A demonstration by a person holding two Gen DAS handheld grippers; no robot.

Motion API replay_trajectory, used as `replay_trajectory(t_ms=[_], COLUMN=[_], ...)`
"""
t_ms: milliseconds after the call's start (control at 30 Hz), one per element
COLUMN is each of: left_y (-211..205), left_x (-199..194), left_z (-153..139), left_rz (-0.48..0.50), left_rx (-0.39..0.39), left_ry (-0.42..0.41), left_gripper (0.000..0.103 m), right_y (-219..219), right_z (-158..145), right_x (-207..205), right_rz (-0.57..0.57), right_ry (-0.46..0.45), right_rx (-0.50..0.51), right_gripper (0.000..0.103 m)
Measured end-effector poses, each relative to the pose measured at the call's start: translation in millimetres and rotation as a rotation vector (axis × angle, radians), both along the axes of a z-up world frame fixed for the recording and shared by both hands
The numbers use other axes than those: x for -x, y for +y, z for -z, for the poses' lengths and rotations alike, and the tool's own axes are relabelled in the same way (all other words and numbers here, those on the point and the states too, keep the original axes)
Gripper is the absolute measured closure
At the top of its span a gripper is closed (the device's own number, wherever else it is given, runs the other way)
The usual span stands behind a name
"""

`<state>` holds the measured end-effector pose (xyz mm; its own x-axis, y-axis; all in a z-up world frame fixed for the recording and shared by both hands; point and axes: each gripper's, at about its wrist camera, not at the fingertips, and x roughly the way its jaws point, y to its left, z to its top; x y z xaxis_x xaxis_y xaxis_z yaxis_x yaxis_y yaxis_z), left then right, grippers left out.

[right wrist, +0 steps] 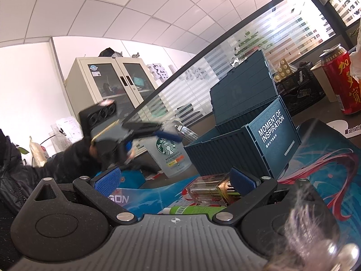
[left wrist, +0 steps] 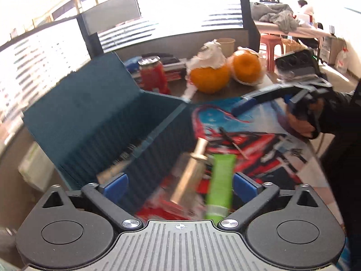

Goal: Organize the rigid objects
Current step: 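Move the left gripper back to the pile over the green tube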

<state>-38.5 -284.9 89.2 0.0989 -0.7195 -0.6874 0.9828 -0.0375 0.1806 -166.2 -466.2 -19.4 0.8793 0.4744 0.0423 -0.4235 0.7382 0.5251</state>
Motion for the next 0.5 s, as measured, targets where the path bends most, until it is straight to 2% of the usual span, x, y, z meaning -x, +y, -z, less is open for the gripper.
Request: replay_trajectory(t_ms=[167, 400, 500], left_y=[11, 6, 1], left_x=[19, 5, 4], left_z=[32, 65, 74], left_rz=[0.001, -0.088, -0.114], left_rx=[-0.024, -0.047, -0.056], left_ry=[0.081, 0.203, 0.200], left_gripper=[0.000, 0.000, 0.000], right_y=[0, 0, 1], right_z=[0, 1, 1], right_x=[0, -1, -2], right_rz=[0.005, 0.014, 0.017], right_ry=[0.007, 0.020, 0.026], right_rx=[-0.003, 0.001, 0.002], right_gripper=[0.000, 0.000, 0.000])
